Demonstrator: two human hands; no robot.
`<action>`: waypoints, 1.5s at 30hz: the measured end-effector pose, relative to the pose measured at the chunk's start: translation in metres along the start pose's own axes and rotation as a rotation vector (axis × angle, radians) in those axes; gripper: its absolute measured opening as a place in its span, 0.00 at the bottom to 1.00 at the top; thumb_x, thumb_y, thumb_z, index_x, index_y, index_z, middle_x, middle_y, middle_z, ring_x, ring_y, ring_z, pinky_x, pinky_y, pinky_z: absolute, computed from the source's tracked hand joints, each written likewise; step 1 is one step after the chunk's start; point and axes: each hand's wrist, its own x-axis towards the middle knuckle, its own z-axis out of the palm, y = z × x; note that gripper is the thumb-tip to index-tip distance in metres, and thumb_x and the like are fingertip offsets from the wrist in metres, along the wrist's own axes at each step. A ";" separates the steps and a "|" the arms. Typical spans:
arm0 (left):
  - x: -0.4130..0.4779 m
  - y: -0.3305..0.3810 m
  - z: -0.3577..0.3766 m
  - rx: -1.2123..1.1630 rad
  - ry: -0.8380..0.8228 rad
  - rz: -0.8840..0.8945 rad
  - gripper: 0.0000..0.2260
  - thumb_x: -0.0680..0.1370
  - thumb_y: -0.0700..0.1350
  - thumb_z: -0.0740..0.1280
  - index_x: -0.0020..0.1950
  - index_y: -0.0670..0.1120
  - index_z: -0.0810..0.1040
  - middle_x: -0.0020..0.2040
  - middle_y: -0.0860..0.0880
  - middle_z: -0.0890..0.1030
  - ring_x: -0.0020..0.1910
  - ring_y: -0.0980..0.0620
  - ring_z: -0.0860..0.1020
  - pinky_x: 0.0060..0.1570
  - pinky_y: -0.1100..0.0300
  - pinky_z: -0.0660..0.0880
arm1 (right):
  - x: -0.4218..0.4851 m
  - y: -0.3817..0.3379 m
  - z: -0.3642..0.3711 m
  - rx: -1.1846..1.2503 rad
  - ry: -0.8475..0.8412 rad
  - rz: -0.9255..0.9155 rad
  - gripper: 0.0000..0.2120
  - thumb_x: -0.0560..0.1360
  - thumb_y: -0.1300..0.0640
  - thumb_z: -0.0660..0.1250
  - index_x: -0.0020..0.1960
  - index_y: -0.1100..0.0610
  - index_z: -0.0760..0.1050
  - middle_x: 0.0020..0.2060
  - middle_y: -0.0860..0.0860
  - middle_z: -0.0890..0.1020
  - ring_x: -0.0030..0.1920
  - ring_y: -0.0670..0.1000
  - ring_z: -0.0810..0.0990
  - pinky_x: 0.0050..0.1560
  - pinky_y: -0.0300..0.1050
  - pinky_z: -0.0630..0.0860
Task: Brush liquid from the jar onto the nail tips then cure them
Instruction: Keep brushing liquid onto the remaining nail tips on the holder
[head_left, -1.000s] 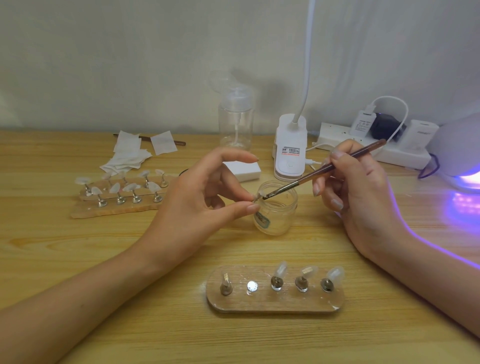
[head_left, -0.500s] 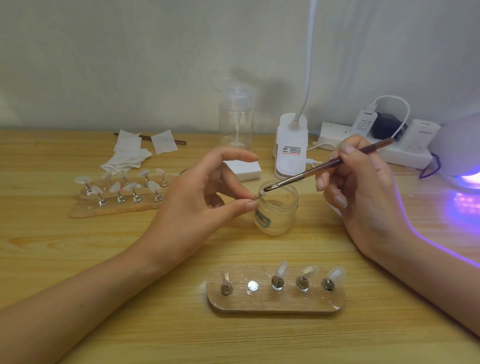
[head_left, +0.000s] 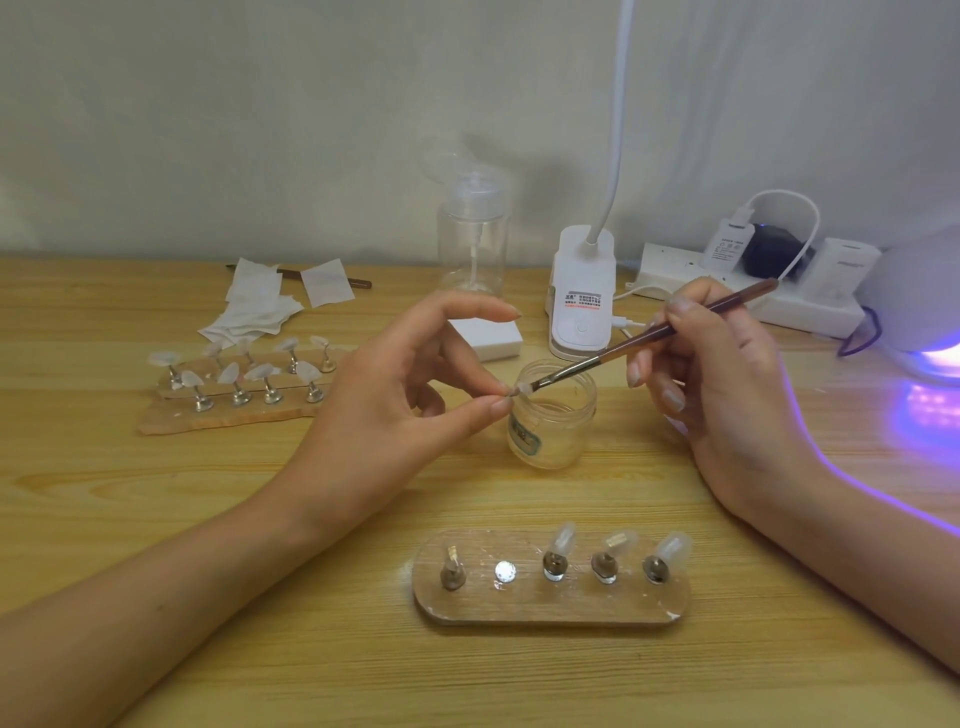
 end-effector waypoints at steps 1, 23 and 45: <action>0.000 0.000 0.000 0.002 0.002 -0.001 0.21 0.75 0.36 0.75 0.64 0.53 0.77 0.40 0.51 0.82 0.46 0.52 0.83 0.36 0.43 0.74 | 0.000 0.000 -0.001 -0.005 0.024 0.003 0.12 0.82 0.57 0.57 0.40 0.51 0.68 0.28 0.53 0.79 0.22 0.46 0.64 0.22 0.38 0.56; 0.001 0.000 0.002 0.009 0.011 0.011 0.22 0.74 0.35 0.75 0.64 0.52 0.76 0.42 0.52 0.83 0.46 0.51 0.83 0.39 0.46 0.75 | 0.000 -0.001 0.000 0.034 0.020 0.002 0.13 0.83 0.55 0.57 0.39 0.50 0.68 0.28 0.52 0.79 0.22 0.46 0.63 0.23 0.40 0.53; 0.002 0.000 0.001 0.001 -0.010 -0.002 0.21 0.74 0.36 0.74 0.64 0.52 0.76 0.42 0.51 0.83 0.46 0.51 0.83 0.38 0.45 0.74 | -0.001 -0.003 0.003 0.052 -0.060 -0.050 0.10 0.80 0.56 0.57 0.40 0.53 0.67 0.28 0.53 0.79 0.22 0.46 0.62 0.23 0.36 0.59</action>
